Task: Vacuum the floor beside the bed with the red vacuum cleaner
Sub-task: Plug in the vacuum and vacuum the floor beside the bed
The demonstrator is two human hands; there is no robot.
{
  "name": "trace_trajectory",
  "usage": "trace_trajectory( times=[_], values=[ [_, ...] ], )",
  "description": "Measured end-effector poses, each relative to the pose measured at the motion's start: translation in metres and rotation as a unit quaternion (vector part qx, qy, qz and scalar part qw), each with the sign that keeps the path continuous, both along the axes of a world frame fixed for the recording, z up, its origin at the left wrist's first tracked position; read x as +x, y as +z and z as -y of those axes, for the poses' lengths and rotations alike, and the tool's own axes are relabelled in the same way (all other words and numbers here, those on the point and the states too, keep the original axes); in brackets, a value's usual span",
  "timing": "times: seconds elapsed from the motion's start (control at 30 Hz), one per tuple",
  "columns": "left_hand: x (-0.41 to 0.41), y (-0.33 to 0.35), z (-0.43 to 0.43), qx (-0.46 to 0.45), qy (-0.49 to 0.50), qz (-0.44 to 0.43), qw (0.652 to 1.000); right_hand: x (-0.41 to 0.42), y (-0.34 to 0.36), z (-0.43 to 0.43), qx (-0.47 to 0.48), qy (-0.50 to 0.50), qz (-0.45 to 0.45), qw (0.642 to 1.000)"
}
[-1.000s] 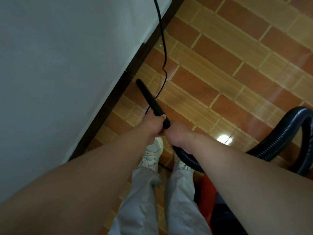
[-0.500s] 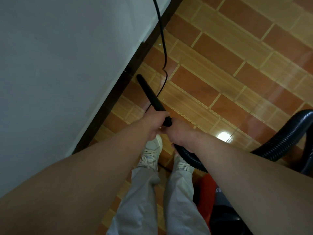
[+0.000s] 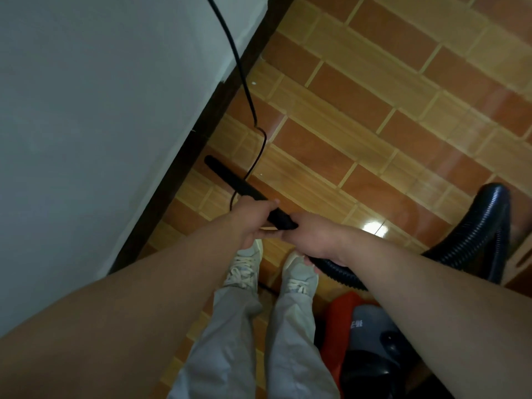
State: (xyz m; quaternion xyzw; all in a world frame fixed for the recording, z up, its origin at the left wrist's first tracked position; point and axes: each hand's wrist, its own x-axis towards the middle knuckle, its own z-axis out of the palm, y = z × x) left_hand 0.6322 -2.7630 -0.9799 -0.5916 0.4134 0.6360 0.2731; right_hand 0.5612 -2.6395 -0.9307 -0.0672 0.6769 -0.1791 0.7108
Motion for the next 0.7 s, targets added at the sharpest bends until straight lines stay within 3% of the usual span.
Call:
trace_trajectory(
  times=[0.2,0.4,0.7],
  values=[
    [-0.022,0.024,-0.045,0.026,0.007,-0.012,1.0,-0.026,0.031,-0.056,-0.001,0.01,-0.023,1.0],
    [-0.063,0.033,-0.101,0.069,0.004,-0.009,0.998,-0.062,0.044,-0.11,0.061,-0.008,-0.027,0.998],
    [-0.114,0.007,-0.099,0.068,0.006,-0.003,0.998,-0.108,0.023,-0.098,0.066,0.013,-0.056,0.996]
  ],
)
